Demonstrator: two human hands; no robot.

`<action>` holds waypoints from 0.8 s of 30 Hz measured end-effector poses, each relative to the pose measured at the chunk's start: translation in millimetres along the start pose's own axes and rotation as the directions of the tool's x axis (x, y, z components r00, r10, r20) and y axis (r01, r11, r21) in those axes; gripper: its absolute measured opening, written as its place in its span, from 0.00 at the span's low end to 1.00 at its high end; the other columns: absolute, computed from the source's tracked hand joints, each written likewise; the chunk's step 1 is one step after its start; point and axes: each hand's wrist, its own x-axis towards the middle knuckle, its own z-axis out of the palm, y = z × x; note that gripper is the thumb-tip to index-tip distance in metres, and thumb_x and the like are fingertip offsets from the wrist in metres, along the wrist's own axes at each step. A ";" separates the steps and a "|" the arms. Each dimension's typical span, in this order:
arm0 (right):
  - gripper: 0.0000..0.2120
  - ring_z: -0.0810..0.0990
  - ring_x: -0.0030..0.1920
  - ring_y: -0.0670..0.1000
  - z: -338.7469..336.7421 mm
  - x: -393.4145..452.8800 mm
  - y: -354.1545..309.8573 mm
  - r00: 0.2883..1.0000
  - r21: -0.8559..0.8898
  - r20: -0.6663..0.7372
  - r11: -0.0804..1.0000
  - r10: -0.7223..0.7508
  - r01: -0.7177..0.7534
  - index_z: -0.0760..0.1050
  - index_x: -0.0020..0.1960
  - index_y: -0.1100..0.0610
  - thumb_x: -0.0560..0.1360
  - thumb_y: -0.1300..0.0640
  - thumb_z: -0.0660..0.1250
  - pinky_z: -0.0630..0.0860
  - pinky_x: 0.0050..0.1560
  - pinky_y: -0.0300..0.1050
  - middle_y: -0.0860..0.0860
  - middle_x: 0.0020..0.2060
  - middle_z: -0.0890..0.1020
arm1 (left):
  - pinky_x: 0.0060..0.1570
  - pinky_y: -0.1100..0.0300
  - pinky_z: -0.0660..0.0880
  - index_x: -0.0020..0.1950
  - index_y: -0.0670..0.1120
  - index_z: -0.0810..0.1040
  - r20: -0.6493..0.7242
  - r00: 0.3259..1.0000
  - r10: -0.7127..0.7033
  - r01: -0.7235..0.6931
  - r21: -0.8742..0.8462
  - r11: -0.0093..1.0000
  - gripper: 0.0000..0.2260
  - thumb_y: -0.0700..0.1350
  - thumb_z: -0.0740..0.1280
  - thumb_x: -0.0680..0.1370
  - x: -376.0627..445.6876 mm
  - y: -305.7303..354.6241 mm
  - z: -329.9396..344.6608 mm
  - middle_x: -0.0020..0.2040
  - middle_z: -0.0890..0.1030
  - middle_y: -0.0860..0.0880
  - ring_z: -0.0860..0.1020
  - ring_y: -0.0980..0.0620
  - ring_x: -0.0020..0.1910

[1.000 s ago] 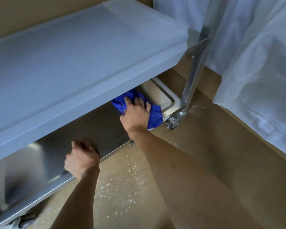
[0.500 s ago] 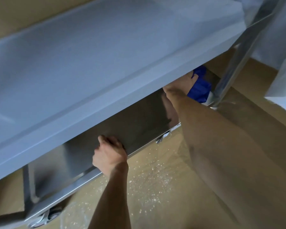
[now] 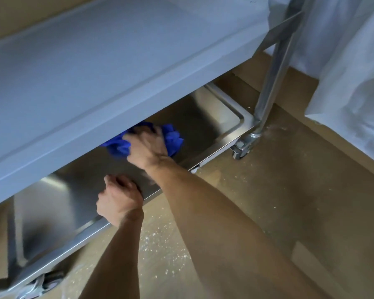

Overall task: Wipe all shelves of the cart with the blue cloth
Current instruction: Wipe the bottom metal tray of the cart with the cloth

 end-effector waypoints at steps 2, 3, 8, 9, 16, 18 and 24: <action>0.23 0.70 0.65 0.55 -15.6 4.7 35.2 0.962 -0.076 -0.115 0.963 0.248 -0.257 0.75 0.62 0.46 0.67 0.44 0.67 0.59 0.68 0.59 0.51 0.60 0.77 | 0.42 0.48 0.70 0.46 0.39 0.74 -0.004 1.000 0.012 -0.012 0.014 1.000 0.10 0.45 0.60 0.79 0.0 0.2 -0.1 0.41 0.78 0.30 0.77 0.31 0.42; 0.25 0.68 0.68 0.57 -26.0 7.3 57.6 0.917 -0.096 -0.167 0.919 0.363 -0.382 0.74 0.63 0.46 0.67 0.44 0.68 0.57 0.69 0.61 0.54 0.63 0.76 | 0.43 0.48 0.71 0.47 0.39 0.74 0.005 1.000 0.016 -0.017 0.020 1.000 0.11 0.46 0.59 0.79 0.0 0.0 -0.3 0.41 0.78 0.31 0.77 0.31 0.43; 0.32 0.56 0.76 0.65 -75.7 -4.1 159.4 0.692 -0.093 -0.238 0.693 0.682 -0.715 0.64 0.73 0.52 0.72 0.41 0.65 0.53 0.74 0.62 0.66 0.74 0.63 | 0.44 0.49 0.72 0.47 0.40 0.73 0.035 0.999 0.016 -0.017 0.034 0.999 0.12 0.48 0.59 0.80 1.5 0.6 -0.9 0.42 0.79 0.32 0.78 0.31 0.43; 0.33 0.59 0.75 0.66 -78.1 -8.9 165.4 0.665 -0.099 -0.253 0.665 0.703 -0.740 0.63 0.73 0.54 0.73 0.40 0.63 0.55 0.73 0.61 0.67 0.72 0.66 | 0.44 0.48 0.72 0.47 0.40 0.73 0.037 0.999 0.016 -0.018 0.038 0.999 0.12 0.49 0.59 0.80 1.4 0.3 -1.0 0.42 0.79 0.32 0.78 0.32 0.43; 0.27 0.76 0.59 0.64 -78.8 -52.0 138.5 0.733 -0.129 -0.314 0.738 0.603 -0.662 0.74 0.60 0.56 0.67 0.47 0.51 0.70 0.61 0.57 0.64 0.51 0.81 | 0.43 0.48 0.72 0.47 0.39 0.72 0.046 0.999 0.018 -0.019 0.017 1.000 0.12 0.48 0.58 0.80 0.0 2.8 -6.6 0.42 0.79 0.32 0.78 0.31 0.43; 0.25 0.79 0.49 0.62 -69.7 -65.9 107.4 0.774 -0.037 -0.321 0.810 0.545 -0.585 0.78 0.54 0.56 0.65 0.48 0.52 0.73 0.54 0.54 0.61 0.42 0.82 | 0.43 0.48 0.73 0.47 0.39 0.72 0.050 0.999 0.002 -0.003 0.013 1.000 0.12 0.48 0.57 0.80 0.5 1.3 -6.1 0.42 0.79 0.32 0.78 0.31 0.43; 0.18 0.77 0.56 0.59 -16.7 -129.6 -37.1 0.969 0.034 -0.071 0.971 0.237 -0.235 0.78 0.52 0.51 0.64 0.51 0.62 0.67 0.61 0.52 0.56 0.46 0.82 | 0.46 0.47 0.73 0.49 0.39 0.74 0.130 0.989 -0.064 0.085 -0.165 0.983 0.12 0.48 0.59 0.79 4.7 -8.6 -26.3 0.46 0.80 0.32 0.78 0.31 0.48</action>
